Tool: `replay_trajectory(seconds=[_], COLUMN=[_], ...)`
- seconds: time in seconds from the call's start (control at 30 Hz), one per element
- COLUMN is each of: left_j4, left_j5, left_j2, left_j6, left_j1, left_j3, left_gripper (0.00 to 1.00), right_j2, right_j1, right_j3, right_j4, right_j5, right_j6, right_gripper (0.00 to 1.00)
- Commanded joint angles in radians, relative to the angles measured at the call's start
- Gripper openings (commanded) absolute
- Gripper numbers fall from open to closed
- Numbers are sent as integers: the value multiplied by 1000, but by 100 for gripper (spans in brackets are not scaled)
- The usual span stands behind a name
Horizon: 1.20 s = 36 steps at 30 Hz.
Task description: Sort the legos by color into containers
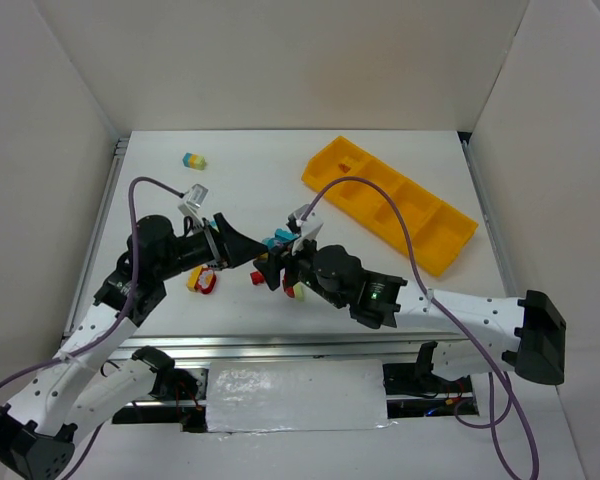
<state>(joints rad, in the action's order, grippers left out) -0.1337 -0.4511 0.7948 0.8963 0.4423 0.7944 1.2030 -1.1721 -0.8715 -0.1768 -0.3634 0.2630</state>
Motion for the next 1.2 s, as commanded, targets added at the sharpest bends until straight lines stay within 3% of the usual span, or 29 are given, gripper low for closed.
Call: replay_trajectory(seconds=[0.0,0.1,0.17,0.33,0.5,0.53,0.57,0.63,0.67,0.7,0.73,0.87,1.0,1.17], left_j4=[60,63,74,101,125,125,126,117,105,100,95,54,29,77], left_j5=[-20,-14,-23,-38,-70,-69,-57,-38,-31,-20,-17,-3,-14,-164], left_j2=[-3,-3,1,9,9,9,6,-8,-14,-23,-28,-40,-58,-78], left_j6=[4,3,4,9,13,10,4,-19,-25,-40,-48,-109,-175,-253], left_j1=[9,7,9,12,13,12,12,12,12,12,12,12,12,12], left_j3=[-12,-20,-23,-24,-24,-20,-17,-8,-4,-3,3,29,46,42], left_gripper=[79,77,65,52,10,4,0,0,0,0,0,0,0,0], right_j2=[-25,-39,-43,-56,-27,-25,-26,-42,-49,-68,-77,-135,-245,-362], right_j1=[-6,-6,-6,-9,-9,-11,-9,-11,-8,-11,-9,38,141,333], right_j3=[-49,-43,-40,-23,-43,-43,-34,-8,2,11,20,38,87,164], right_j4=[-29,-42,-53,-84,-73,-76,-82,-111,-116,-125,-127,-47,32,26], right_j5=[-51,-46,-40,-34,-11,-5,10,30,56,73,89,164,387,812], right_j6=[-11,-13,-8,-1,4,7,12,21,22,24,25,54,84,127], right_gripper=[0,0,0,0,3,5,15,35,68,95,100,100,100,100])
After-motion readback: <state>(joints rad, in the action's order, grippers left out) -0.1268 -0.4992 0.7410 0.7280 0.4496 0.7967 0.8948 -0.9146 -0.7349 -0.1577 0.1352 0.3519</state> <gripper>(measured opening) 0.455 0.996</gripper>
